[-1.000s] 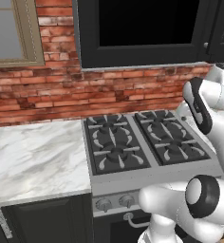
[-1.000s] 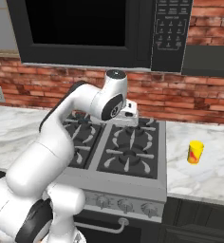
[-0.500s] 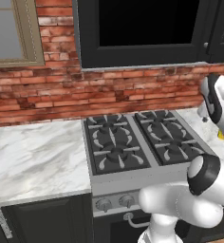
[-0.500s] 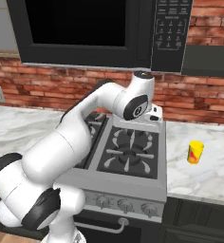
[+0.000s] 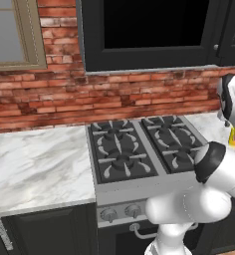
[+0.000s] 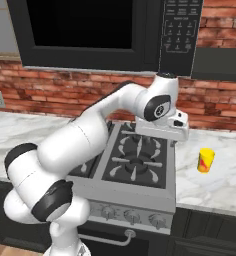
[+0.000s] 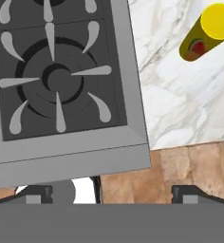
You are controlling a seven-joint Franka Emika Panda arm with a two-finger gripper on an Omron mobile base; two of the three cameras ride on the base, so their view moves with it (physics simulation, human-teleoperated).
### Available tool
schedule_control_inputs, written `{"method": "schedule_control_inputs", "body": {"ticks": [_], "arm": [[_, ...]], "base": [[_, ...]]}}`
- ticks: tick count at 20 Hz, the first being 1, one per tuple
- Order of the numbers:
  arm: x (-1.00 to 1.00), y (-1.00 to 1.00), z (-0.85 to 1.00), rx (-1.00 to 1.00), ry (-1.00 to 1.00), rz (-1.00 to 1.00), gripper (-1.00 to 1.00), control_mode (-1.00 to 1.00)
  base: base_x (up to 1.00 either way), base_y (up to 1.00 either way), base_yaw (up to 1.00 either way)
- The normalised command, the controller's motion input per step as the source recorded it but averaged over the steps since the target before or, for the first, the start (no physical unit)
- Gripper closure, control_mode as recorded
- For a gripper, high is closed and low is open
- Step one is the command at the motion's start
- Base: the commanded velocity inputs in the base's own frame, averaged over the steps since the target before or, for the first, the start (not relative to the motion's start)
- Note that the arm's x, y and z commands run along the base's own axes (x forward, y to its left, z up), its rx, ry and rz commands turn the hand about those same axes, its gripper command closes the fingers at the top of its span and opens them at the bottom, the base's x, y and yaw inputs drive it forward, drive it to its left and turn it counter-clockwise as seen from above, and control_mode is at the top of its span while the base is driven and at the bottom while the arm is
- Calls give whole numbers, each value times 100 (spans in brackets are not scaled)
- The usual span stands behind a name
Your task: Pick the cup and bowl from the counter and place them on the counter next to the sink.
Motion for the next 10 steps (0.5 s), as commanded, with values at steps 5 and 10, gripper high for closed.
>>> {"method": "schedule_control_inputs", "body": {"ticks": [5,10], "arm": [[0,-35,-26,0,-1,-3,-100,-100],[30,-4,-15,0,-9,0,-100,-100]], "base": [[0,0,0],[0,0,0]]}}
